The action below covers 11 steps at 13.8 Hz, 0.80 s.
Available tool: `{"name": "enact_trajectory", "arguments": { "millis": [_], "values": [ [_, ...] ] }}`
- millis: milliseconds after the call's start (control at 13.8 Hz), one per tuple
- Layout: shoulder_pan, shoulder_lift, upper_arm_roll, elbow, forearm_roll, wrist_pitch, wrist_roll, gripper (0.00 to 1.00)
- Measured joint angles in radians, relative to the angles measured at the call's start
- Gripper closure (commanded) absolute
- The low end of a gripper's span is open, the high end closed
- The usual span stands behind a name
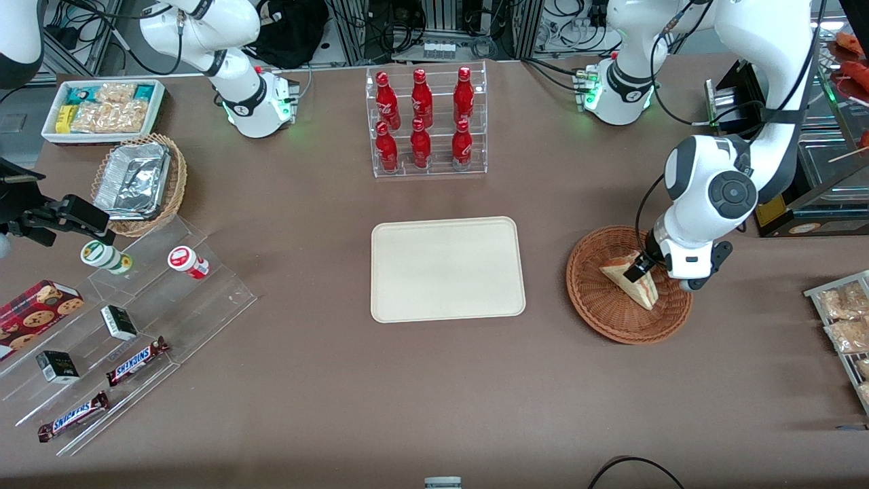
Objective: Place sandwich from basket to tray
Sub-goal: 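Close the left gripper on the wrapped sandwich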
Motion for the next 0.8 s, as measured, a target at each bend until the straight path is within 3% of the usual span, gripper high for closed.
{"name": "enact_trajectory", "arguments": {
  "millis": [291, 364, 436, 509, 800],
  "values": [
    [0.0, 0.051, 0.0, -0.007, 0.0, 0.058, -0.005, 0.02],
    [0.0, 0.062, 0.0, -0.007, 0.0, 0.068, -0.005, 0.27],
    [0.0, 0.07, 0.0, -0.007, 0.0, 0.076, -0.006, 0.64],
    [0.0, 0.076, 0.0, -0.007, -0.001, 0.078, -0.011, 0.86],
    [0.0, 0.077, 0.0, 0.0, -0.001, 0.079, -0.019, 0.89]
  ]
}}
